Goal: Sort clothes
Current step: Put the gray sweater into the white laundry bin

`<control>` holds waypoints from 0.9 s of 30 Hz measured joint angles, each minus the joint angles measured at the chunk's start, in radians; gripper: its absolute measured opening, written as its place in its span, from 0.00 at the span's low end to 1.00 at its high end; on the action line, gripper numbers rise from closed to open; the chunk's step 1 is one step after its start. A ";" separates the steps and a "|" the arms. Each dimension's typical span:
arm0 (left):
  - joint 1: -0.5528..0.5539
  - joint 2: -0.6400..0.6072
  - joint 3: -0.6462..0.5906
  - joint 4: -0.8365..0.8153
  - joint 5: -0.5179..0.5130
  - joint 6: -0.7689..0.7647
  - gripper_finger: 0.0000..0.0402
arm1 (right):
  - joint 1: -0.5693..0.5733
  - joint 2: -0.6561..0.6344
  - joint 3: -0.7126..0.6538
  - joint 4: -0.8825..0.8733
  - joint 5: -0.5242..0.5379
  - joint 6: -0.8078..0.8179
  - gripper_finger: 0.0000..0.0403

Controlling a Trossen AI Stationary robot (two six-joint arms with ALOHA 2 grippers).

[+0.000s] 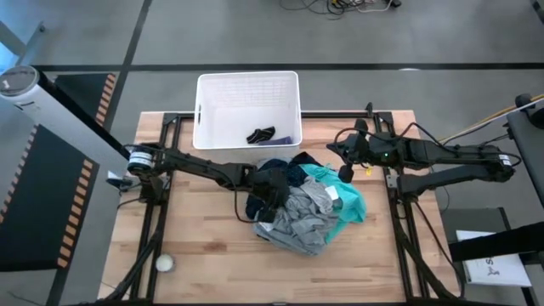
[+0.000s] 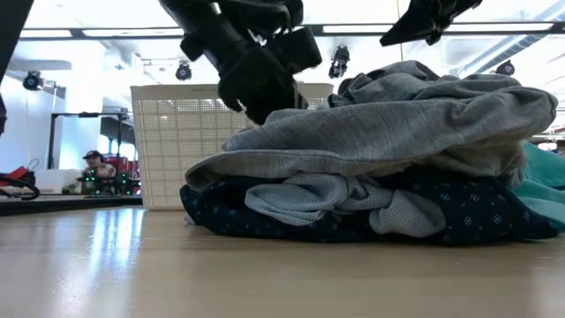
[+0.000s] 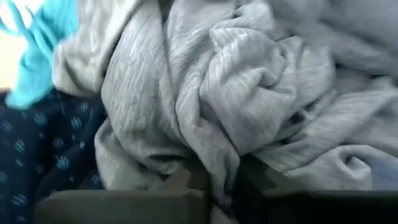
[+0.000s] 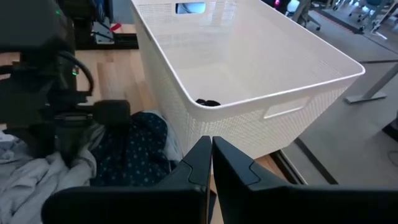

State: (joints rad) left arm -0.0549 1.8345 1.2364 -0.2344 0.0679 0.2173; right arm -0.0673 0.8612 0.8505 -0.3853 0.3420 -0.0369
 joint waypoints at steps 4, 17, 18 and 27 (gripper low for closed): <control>-0.026 -0.051 0.041 -0.068 -0.032 0.010 0.04 | 0.000 -0.003 0.000 -0.001 0.000 -0.007 0.00; -0.053 -0.336 0.105 -0.119 -0.144 0.000 0.01 | 0.000 -0.003 0.000 -0.001 0.000 -0.015 0.00; -0.053 -0.359 0.112 -0.119 -0.160 0.000 0.01 | 0.000 -0.003 0.000 -0.001 0.000 -0.015 0.00; -0.051 -0.499 0.232 -0.118 -0.220 0.013 0.01 | 0.000 -0.003 0.000 -0.001 0.000 -0.015 0.00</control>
State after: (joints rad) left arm -0.1062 1.3358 1.4688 -0.3523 -0.1516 0.2307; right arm -0.0673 0.8581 0.8505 -0.3862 0.3416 -0.0521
